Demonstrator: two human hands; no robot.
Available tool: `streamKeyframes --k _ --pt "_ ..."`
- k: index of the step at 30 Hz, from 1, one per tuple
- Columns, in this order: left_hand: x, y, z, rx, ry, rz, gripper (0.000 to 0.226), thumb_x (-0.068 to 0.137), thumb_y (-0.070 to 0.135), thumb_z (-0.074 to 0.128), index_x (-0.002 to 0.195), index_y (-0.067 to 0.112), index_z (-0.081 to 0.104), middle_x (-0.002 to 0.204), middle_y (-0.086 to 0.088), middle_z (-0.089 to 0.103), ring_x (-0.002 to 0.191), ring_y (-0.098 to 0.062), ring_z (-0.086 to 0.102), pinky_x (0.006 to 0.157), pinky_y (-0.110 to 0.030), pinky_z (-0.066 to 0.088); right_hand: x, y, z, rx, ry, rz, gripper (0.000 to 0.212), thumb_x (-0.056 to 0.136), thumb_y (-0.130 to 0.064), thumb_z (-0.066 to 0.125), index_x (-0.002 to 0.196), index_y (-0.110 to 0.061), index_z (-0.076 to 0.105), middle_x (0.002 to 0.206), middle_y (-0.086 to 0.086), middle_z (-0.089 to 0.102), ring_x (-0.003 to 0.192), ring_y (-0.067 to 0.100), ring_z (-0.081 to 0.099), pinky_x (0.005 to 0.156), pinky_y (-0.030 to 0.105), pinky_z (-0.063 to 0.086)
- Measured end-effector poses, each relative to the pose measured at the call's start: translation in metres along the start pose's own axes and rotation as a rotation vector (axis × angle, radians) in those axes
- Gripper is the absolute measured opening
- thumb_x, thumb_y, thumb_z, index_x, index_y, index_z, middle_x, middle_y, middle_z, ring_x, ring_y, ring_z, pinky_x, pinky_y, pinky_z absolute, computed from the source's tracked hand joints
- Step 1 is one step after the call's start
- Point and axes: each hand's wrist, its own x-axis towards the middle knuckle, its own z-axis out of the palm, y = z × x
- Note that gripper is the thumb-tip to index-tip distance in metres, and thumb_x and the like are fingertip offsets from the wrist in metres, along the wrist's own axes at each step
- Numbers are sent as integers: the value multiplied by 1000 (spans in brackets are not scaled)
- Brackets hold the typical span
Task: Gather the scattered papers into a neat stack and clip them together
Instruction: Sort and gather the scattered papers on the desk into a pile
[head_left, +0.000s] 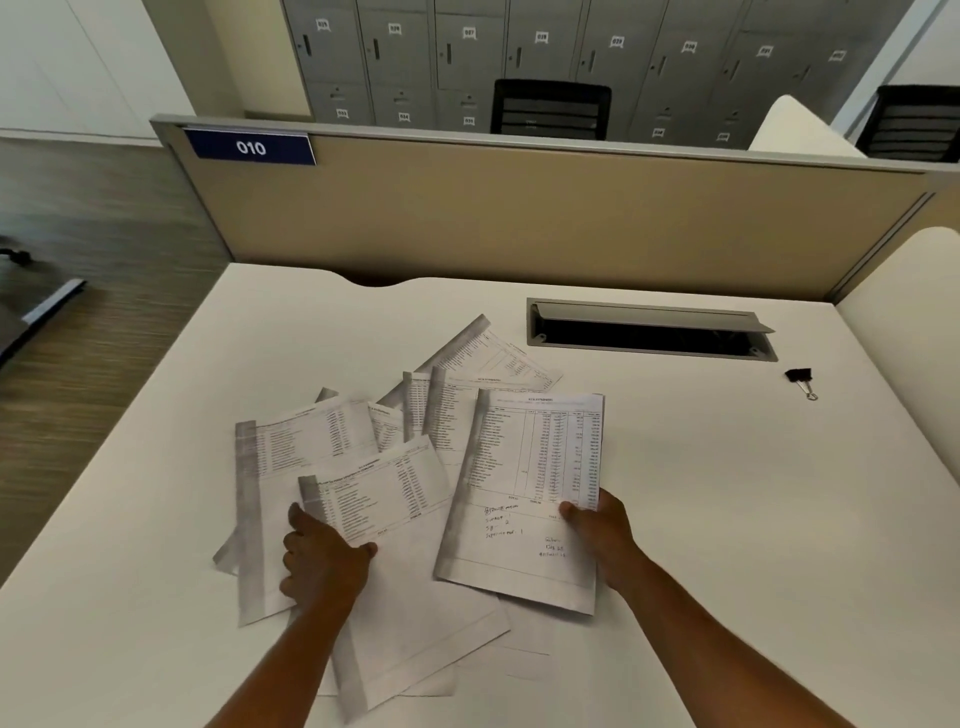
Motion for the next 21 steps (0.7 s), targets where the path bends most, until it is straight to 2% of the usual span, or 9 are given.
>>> streamKeyframes --k 2,4,5,7,11,14,18,21 --pt "1 -2 0 -146 0 97 110 75 7 80 152 18 2 121 -19 60 106 -41 62 86 -52 51 0 2 -3 33 2 5 41 92 -8 69 131 -19 64 127 0 69 98 16 69 85 34 60" --pt "0 1 1 -224 -2 199 96 84 -2 69 153 18 6 100 -6 67 95 -37 66 77 -43 51 0 5 -9 70 7 11 41 92 -8 70 130 -20 63 127 -1 68 100 17 68 83 34 60" --pt "0 5 1 -248 -6 248 89 86 -3 66 153 17 10 90 4 63 91 -33 66 75 -38 50 1 7 -13 91 10 21 41 92 -8 70 130 -20 63 128 0 68 103 21 68 86 38 60" --pt "1 18 3 -298 -37 329 79 89 -4 62 151 18 19 82 17 53 86 -25 63 74 -34 47 3 9 -20 130 14 47 42 91 -6 71 130 -20 64 130 2 68 110 28 67 96 49 58" --pt "15 53 17 -361 -102 352 68 89 -2 63 146 16 30 86 13 55 85 -17 59 80 -33 47 4 11 -33 182 31 71 38 90 -5 72 121 -26 64 128 3 69 110 32 67 97 57 56" --pt "23 84 31 -366 -121 343 62 89 1 64 142 13 35 95 3 59 91 -21 59 84 -31 46 7 13 -42 213 58 67 42 90 -2 71 128 -20 64 132 5 68 112 35 67 99 59 54" --pt "34 120 50 -313 -174 359 60 87 7 69 140 10 40 111 -11 68 103 -28 65 93 -38 51 10 13 -48 165 73 43 45 92 -3 69 133 -19 61 133 5 67 110 33 67 96 57 56" --pt "35 129 62 -128 -156 410 51 86 19 71 132 11 53 121 -10 65 117 -31 56 98 -43 47 12 12 -47 98 84 21 40 92 -6 70 129 -21 62 131 3 67 107 30 68 91 50 60"
